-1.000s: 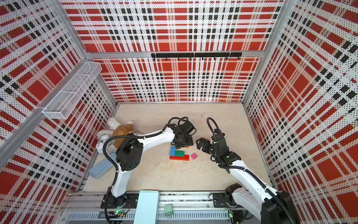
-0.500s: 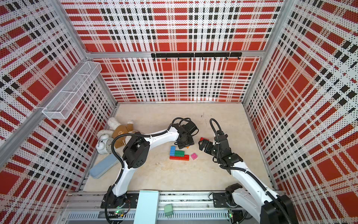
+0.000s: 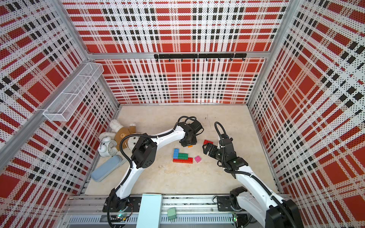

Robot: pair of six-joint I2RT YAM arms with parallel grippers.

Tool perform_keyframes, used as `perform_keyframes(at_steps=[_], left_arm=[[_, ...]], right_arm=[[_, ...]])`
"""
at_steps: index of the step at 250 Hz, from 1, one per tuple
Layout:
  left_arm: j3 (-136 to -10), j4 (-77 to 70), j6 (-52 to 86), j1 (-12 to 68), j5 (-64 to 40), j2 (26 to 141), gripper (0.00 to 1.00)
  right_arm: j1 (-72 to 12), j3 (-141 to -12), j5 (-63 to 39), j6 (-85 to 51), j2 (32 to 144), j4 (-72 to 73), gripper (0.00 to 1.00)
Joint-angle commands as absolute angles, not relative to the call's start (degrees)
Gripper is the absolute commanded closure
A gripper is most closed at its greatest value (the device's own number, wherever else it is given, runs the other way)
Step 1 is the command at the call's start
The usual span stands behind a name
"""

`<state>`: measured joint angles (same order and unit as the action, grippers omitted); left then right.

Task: Assemble a small pinwheel with lego
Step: Pick up the lego brick from the center of the board.

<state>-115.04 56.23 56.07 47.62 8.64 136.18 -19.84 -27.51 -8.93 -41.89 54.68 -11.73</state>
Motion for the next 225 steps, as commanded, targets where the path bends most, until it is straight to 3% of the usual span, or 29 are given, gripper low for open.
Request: perform_keyframes(at_steps=[1, 27, 52, 103, 159, 225], left_arm=[[-114.36, 58.49, 54.11, 47.32, 10.83, 136.21, 0.53], [-113.99, 58.21, 53.46, 47.18, 10.55, 136.08, 0.56], [-114.44, 58.02, 52.59, 46.90, 10.21, 136.31, 0.69], [-115.73, 58.00, 50.42, 46.50, 9.57, 134.62, 0.71], [-114.30, 56.59, 47.55, 47.63, 8.85, 125.14, 0.72], [-101.03, 52.74, 43.64, 47.57, 7.03, 110.09, 0.72]], right_arm=[[-19.51, -27.58, -9.67, -42.52, 55.54, -8.36, 0.00], [-19.51, -27.99, -9.99, -42.52, 56.16, -8.16, 0.00], [-19.43, -28.28, -10.04, -42.29, 56.51, -8.61, 0.00], [-19.38, -27.99, -9.32, -42.30, 55.96, -8.69, 0.00], [-19.34, -29.40, -10.02, -41.36, 57.58, -8.26, 0.00], [-19.35, -30.64, -10.51, -40.56, 59.49, -7.54, 0.00]])
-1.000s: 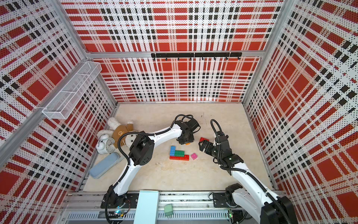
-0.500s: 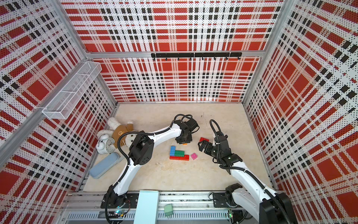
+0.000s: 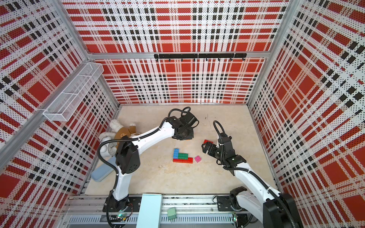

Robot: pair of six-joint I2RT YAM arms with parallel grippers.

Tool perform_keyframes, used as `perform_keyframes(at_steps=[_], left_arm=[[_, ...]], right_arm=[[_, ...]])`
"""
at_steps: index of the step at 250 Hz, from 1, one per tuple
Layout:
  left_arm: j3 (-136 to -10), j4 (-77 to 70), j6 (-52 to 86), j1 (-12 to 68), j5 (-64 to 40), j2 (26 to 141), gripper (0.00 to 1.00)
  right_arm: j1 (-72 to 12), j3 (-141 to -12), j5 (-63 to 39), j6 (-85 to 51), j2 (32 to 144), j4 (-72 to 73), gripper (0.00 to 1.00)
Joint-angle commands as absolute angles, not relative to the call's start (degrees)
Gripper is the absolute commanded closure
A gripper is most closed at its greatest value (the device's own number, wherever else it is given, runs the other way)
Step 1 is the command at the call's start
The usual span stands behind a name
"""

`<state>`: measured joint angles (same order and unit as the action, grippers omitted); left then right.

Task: Assemble a small pinwheel with lego
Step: Pick up the lego brick from the center of the board, then adjust the lego brick at the center of the board.

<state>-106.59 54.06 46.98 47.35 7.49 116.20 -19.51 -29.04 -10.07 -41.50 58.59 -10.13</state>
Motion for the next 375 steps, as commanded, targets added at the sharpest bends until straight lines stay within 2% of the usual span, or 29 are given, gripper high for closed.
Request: perform_keyframes(at_steps=[1, 64, 99, 126, 174, 203, 246, 285, 375], left_arm=[[-100.83, 52.69, 43.53, 47.52, 7.03, 109.89, 0.72], [-79.78, 44.14, 27.60, 43.52, -2.68, 92.89, 0.71], [-68.41, 39.45, 19.94, 43.55, -1.46, 82.08, 0.71], [-58.38, 33.25, 18.81, 43.44, -1.01, 74.20, 0.71], [-46.78, 25.62, 20.92, 42.12, -3.07, 66.11, 0.71], [-41.51, 19.79, 19.16, 42.20, -4.72, 62.28, 0.71], [-36.17, 14.47, 16.47, 42.44, -5.95, 57.63, 0.71], [-35.94, 16.35, 12.80, 43.57, -6.93, 56.94, 0.72], [-35.96, 16.96, 11.62, 45.24, -8.38, 57.19, 0.73]], right_arm=[[-19.34, -30.66, -10.53, -40.50, 59.50, -7.50, 0.00], [-20.27, -30.09, -12.22, -40.35, 61.50, -7.09, 0.02], [-25.64, -30.04, -11.16, -41.46, 63.55, -7.08, 0.13], [-30.60, -30.07, -9.49, -43.76, 65.75, -6.49, 0.30], [-40.52, -29.02, -5.36, -50.30, 70.15, -3.08, 0.69], [-44.16, -28.23, -4.24, -53.79, 73.56, -1.67, 0.84], [-46.77, -29.41, -1.65, -55.54, 77.57, -3.26, 0.89], [-46.41, -32.34, 1.80, -55.29, 80.39, -6.24, 0.89], [-37.99, -38.50, -3.28, -50.35, 88.66, -2.28, 0.91]])
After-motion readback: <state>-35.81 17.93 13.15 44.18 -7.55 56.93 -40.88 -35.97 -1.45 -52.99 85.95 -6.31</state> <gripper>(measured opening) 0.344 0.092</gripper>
